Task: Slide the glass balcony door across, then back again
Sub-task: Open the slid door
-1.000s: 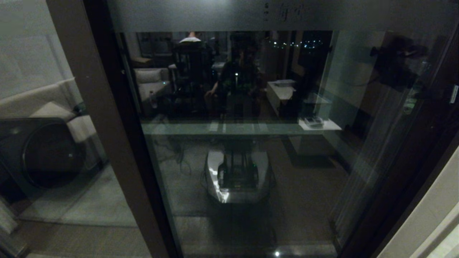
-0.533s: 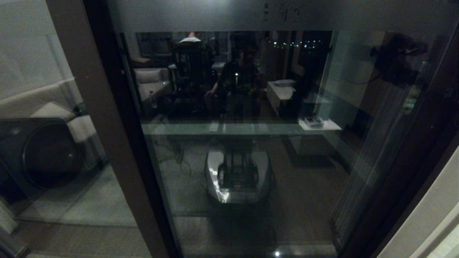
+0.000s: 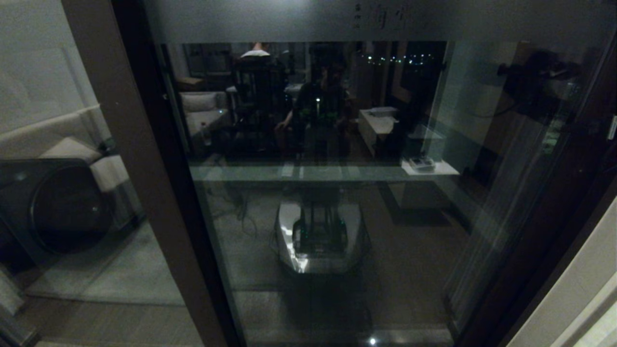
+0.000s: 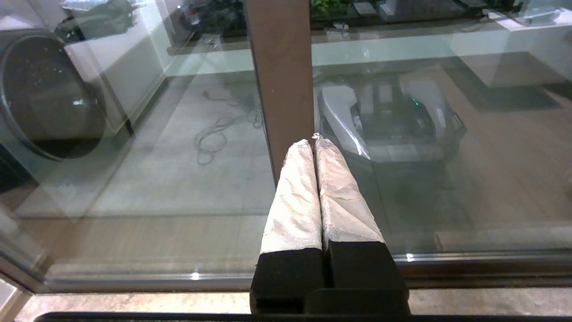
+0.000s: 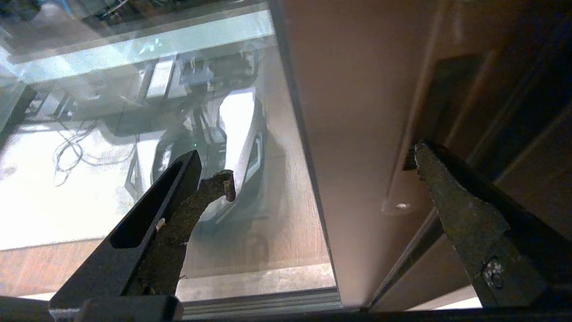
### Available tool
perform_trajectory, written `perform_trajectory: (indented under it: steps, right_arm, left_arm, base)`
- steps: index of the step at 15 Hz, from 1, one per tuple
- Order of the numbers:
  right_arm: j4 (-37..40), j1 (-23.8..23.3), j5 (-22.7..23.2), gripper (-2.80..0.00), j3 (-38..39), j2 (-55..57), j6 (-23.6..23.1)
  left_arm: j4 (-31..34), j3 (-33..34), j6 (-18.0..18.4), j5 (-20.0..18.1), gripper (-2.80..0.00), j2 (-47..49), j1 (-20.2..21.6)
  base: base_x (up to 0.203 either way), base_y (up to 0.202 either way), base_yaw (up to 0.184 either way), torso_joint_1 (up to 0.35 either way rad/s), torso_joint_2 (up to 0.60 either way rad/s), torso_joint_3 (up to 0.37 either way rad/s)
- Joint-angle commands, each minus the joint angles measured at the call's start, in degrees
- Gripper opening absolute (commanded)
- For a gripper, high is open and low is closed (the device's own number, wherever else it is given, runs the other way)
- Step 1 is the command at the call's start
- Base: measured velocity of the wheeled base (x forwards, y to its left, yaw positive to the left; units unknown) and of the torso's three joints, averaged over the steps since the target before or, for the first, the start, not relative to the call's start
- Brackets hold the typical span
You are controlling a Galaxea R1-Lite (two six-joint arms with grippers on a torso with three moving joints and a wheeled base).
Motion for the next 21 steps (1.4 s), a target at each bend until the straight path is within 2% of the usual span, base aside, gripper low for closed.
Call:
perform_trajectory:
  steps: [1,16,21]
  right_arm:
    - [0.1,0.0,0.2,0.0,0.0,0.2,-0.1]
    - [-1.9,0.7,0.2,0.0,-1.1,3.2,0.5]
    - [-5.3,2.8,0.3,0.0,1.4,2.0,3.6]
  left_arm:
    - [0.0,0.0,0.0,0.0,-2.8,0.0,0.0]
    - [0.0,0.0,0.0,-0.1,-2.8,0.0,0.0]
    - [0.0,0.0,0.0,-0.1,-2.8,0.0,0.0]
  base:
    - [0.0,0.0,0.0,0.0,0.0,0.0]
    - [0.0,0.0,0.0,0.0,0.0,0.0]
    - [0.0,0.0,0.0,0.0,0.0,0.0]
